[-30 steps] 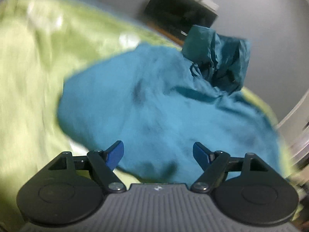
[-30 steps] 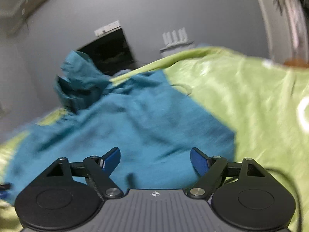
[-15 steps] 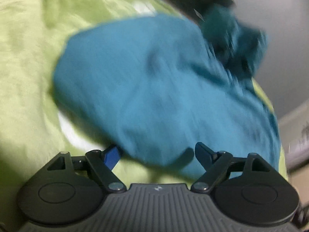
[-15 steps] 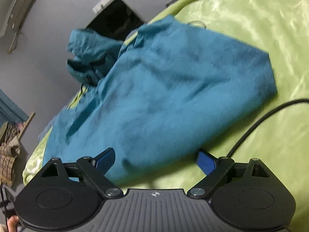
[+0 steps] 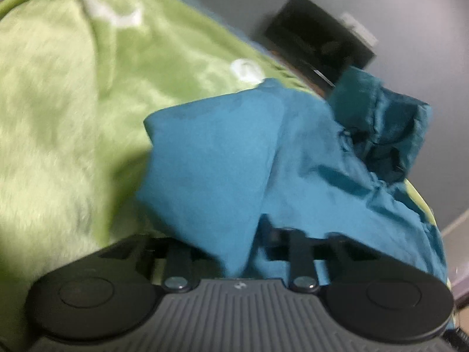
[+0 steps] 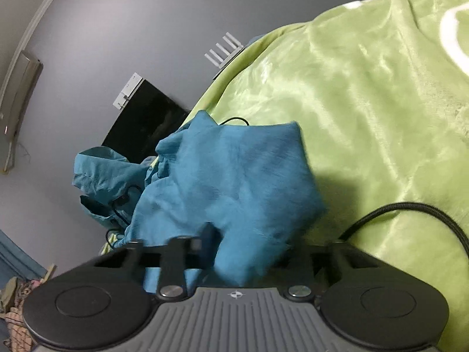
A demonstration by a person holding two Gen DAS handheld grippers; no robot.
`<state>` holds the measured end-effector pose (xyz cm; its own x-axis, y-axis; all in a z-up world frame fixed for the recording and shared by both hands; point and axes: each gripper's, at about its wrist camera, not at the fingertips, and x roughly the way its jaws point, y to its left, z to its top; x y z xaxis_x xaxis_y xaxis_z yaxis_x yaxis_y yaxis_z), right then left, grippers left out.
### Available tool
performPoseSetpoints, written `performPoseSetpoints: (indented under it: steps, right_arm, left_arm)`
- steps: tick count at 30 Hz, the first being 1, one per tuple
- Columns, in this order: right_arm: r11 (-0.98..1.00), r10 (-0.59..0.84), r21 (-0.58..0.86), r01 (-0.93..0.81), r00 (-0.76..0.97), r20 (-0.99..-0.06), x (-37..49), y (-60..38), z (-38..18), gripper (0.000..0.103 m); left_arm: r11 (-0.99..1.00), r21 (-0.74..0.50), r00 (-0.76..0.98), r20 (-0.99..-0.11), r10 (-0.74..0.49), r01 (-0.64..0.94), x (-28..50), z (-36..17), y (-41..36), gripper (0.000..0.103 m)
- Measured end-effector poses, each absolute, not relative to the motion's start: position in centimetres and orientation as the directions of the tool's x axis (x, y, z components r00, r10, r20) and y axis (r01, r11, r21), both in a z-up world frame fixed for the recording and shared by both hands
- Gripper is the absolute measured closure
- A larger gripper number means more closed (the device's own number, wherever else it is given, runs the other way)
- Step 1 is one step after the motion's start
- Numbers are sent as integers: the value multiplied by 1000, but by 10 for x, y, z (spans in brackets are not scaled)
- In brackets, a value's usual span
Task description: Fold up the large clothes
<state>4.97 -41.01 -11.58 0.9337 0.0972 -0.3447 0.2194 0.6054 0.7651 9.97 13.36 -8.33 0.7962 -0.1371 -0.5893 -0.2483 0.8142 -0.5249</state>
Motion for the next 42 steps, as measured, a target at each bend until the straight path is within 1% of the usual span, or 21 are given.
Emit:
performPoseSetpoints:
  steps: [1, 4, 8, 13, 16, 18, 19, 20, 21, 23, 24, 25, 28, 29, 30, 31, 32, 33, 35, 38, 42]
  right_arm:
    - [613, 95, 760, 216, 935, -342, 46, -409, -114, 88]
    - [661, 101, 729, 180, 940, -324, 32, -401, -92, 90]
    - [705, 125, 693, 149, 936, -328, 1, -386, -63, 91]
    - [737, 146, 663, 136, 925, -352, -46, -378, -47, 91]
    - [723, 176, 678, 128, 916, -361, -75, -377, -41, 91]
    - [742, 184, 659, 124, 907, -379, -89, -376, -37, 90]
    - [764, 182, 630, 137, 891, -415, -91, -374, -36, 86]
    - [780, 169, 604, 164, 874, -455, -90, -374, -38, 77]
    - [786, 134, 581, 210, 861, -491, -91, -376, -39, 72]
    - [764, 38, 567, 308, 856, -515, -97, -383, -40, 39]
    - [751, 0, 573, 328, 868, -496, -102, -388, -37, 35]
    - [750, -37, 569, 338, 880, -474, -107, -391, -33, 31]
    - [782, -179, 493, 382, 895, -408, -119, -390, -17, 19]
    - [794, -203, 474, 381, 900, -385, -123, -388, -12, 18]
    - [808, -214, 456, 373, 907, -362, -126, -386, -8, 18]
    - [833, -207, 433, 345, 919, -335, -128, -380, -2, 18]
    - [857, -192, 408, 315, 930, -314, -127, -372, 3, 18]
    - [884, -170, 377, 277, 941, -293, -128, -364, 9, 18]
    - [932, -97, 313, 181, 959, -266, -120, -343, 20, 18]
    - [984, 30, 180, 17, 966, -256, -110, -301, 34, 19]
    - [986, 163, 72, -148, 934, -318, -97, -256, 28, 22]
  left_arm:
    - [833, -507, 803, -580, -139, -222, 97, -77, 133, 92]
    - [862, -477, 822, -551, -141, -172, 92, -61, 133, 94]
    - [884, -446, 833, -536, -140, -139, 80, -40, 140, 94]
    - [895, -432, 846, -512, -147, -107, 54, -19, 157, 94]
    - [892, -441, 842, -515, -159, -101, 33, -14, 166, 94]
    - [911, -396, 823, -552, -134, -117, 26, -13, 167, 89]
    - [917, -373, 810, -576, -108, -143, 26, -14, 167, 83]
    - [916, -363, 798, -596, -90, -168, 25, -14, 168, 80]
    - [912, -367, 790, -607, -86, -182, 27, -14, 171, 79]
    - [913, -355, 785, -616, -68, -200, 26, -12, 170, 76]
    - [920, -332, 787, -615, -46, -206, 24, -9, 168, 74]
    - [928, -308, 791, -611, -24, -210, 22, -6, 166, 68]
    - [937, -253, 799, -599, 44, -242, 12, 0, 162, 59]
    - [933, -245, 806, -587, 74, -264, 7, 3, 163, 52]
    - [930, -223, 818, -563, 123, -293, 2, 8, 163, 46]
    - [927, -189, 834, -520, 184, -323, -5, 15, 161, 33]
    - [931, -167, 862, -457, 220, -325, -11, 24, 159, 29]
    - [943, -168, 888, -416, 195, -286, -12, 31, 156, 28]
    - [965, -200, 912, -403, 76, -169, -7, 40, 145, 25]
    - [973, -230, 891, -442, -100, -5, 8, 41, 112, 24]
    - [939, -283, 785, -529, -324, 197, 25, 18, 53, 24]
